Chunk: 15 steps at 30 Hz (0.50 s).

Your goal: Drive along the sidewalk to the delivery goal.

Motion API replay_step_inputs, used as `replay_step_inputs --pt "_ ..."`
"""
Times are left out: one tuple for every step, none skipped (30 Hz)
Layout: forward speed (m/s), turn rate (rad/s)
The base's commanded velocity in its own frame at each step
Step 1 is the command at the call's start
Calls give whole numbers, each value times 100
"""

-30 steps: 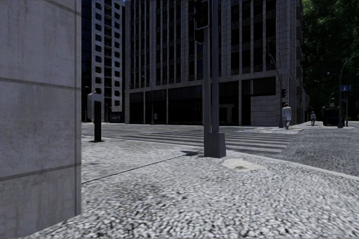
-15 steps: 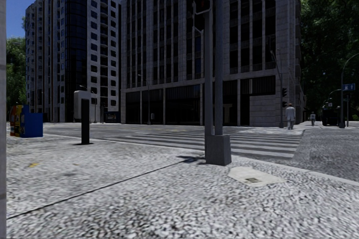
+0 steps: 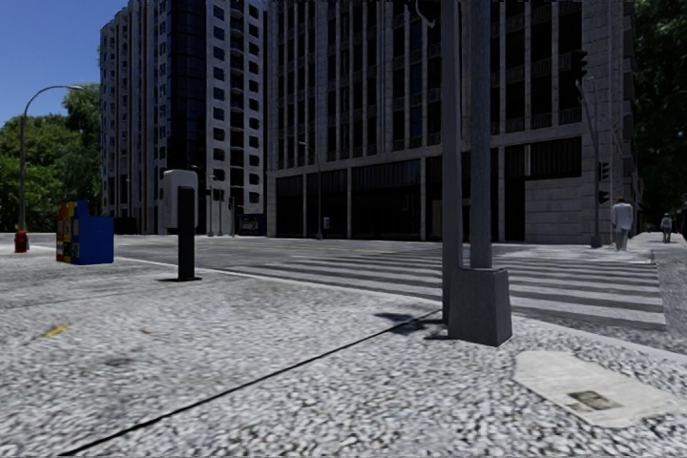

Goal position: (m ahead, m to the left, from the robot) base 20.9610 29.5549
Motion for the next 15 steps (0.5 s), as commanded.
replay_step_inputs --pt "144 57" --pt "144 62" --pt "144 66" --pt "144 67" --pt "144 67" --pt "144 67" --pt "144 67" --pt "144 67" --pt "144 67" --pt "144 67" --pt "144 67" --pt "144 67" --pt "144 67" --pt "145 67" --pt "145 67"
